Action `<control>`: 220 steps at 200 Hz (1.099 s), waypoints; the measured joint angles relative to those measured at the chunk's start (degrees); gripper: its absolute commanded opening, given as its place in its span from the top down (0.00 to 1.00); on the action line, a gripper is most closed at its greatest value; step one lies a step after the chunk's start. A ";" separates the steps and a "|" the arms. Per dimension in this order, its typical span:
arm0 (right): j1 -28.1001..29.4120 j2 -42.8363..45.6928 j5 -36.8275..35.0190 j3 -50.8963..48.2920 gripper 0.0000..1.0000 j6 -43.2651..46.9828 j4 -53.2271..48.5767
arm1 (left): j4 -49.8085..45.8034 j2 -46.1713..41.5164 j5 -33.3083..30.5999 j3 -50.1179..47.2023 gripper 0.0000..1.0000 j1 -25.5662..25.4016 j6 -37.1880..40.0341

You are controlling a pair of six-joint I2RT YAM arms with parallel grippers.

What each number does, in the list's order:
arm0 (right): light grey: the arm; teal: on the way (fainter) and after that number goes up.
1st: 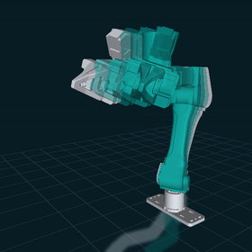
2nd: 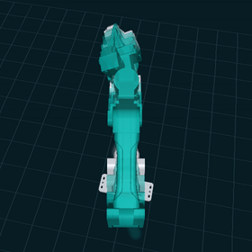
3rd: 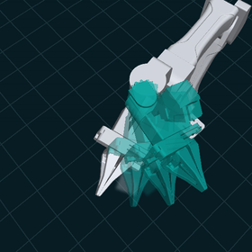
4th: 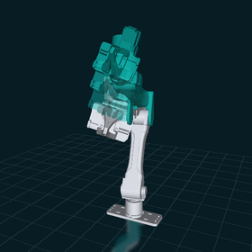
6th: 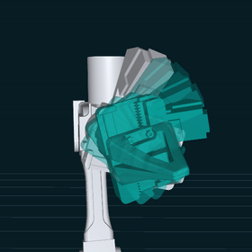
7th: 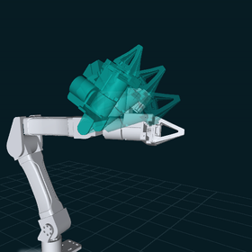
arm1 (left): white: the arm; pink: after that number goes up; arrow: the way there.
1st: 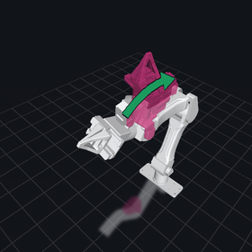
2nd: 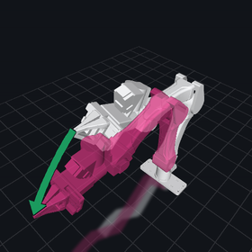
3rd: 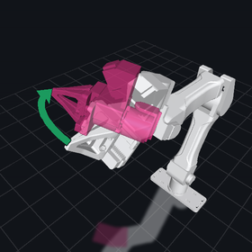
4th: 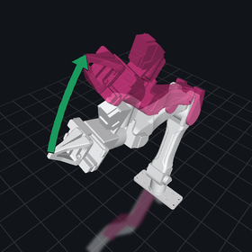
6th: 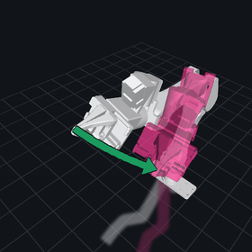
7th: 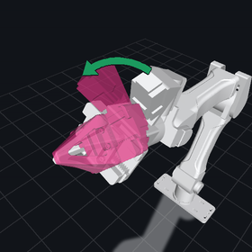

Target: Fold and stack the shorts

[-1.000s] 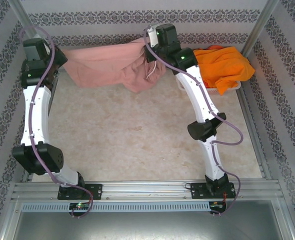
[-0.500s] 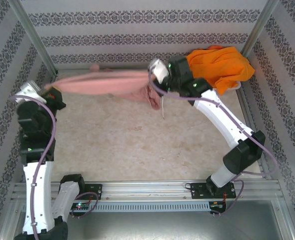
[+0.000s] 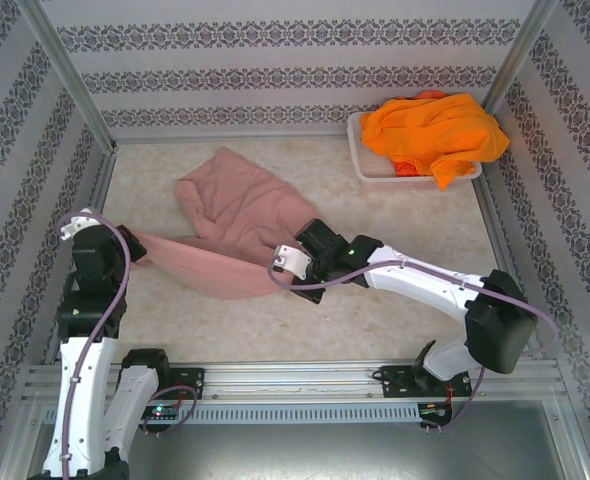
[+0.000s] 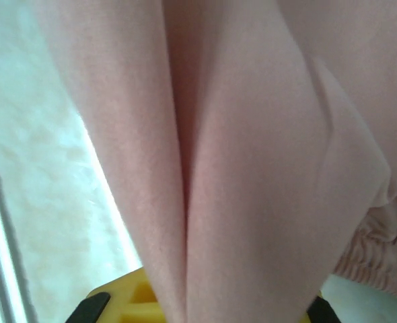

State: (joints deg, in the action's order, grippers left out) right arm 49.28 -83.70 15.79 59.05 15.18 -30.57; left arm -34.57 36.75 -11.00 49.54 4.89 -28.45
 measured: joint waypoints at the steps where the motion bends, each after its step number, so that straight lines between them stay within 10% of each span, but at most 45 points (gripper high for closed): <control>1: 0.00 0.07 0.24 0.00 0.95 -0.13 0.02 | -0.02 0.07 -0.09 0.13 1.00 0.00 0.13; 178: -26.08 -14.60 28.39 11.47 0.82 -21.64 -2.82 | 5.62 53.70 3.43 39.89 1.00 -7.65 12.92; 198: -26.73 -15.63 26.53 11.61 0.45 -23.21 -4.00 | 6.05 57.48 2.73 42.32 1.00 -9.33 14.14; 220: -26.64 -14.32 21.09 11.61 0.35 -24.13 -4.92 | 6.43 57.27 0.68 41.92 1.00 -9.70 15.23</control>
State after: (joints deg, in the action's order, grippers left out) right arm 22.63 -98.02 36.88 70.65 -8.95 -35.48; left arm -28.14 94.02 -10.33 91.46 -4.82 -13.21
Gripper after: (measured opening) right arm 0.595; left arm 0.052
